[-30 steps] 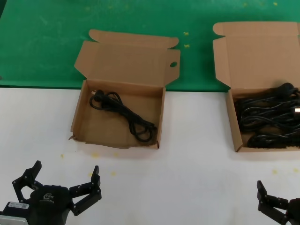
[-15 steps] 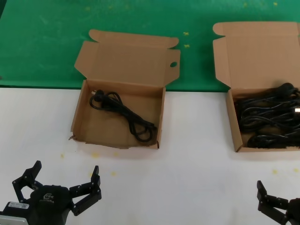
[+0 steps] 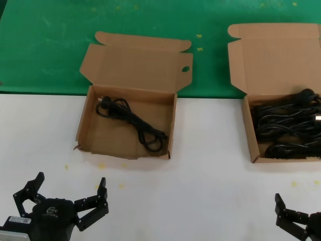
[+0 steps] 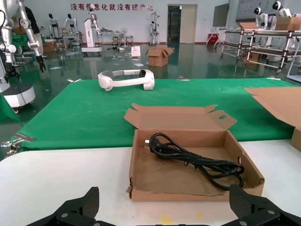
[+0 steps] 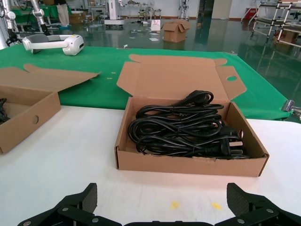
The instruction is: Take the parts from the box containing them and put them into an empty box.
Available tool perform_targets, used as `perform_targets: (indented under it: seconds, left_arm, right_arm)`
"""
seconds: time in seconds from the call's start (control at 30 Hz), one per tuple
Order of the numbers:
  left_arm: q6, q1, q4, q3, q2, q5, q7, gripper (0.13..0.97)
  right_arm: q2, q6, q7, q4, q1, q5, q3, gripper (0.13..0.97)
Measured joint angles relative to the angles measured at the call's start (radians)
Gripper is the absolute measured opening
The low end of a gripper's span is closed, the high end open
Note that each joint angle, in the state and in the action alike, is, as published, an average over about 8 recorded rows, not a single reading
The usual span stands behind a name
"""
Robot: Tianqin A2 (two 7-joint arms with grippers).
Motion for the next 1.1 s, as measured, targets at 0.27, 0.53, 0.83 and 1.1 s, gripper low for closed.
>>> perform_targets:
  seconds: [0.27, 0.53, 0.83, 1.1]
  left_arm:
    - [0.0, 0.0, 0.0, 0.0, 0.0, 0.0, 0.0, 0.966]
    - [0.0, 0.0, 0.0, 0.0, 0.0, 0.0, 0.0, 0.966]
    - [0.0, 0.0, 0.0, 0.0, 0.0, 0.0, 0.0, 0.966]
    - [0.0, 0.0, 0.0, 0.0, 0.0, 0.0, 0.0, 0.966]
  right_arm:
    - [0.0, 0.0, 0.0, 0.0, 0.0, 0.0, 0.0, 0.966]
    - [0.0, 0.0, 0.0, 0.0, 0.0, 0.0, 0.0, 0.966]
    - [0.0, 0.0, 0.0, 0.0, 0.0, 0.0, 0.0, 0.966]
    - [0.0, 0.0, 0.0, 0.0, 0.0, 0.0, 0.0, 0.966]
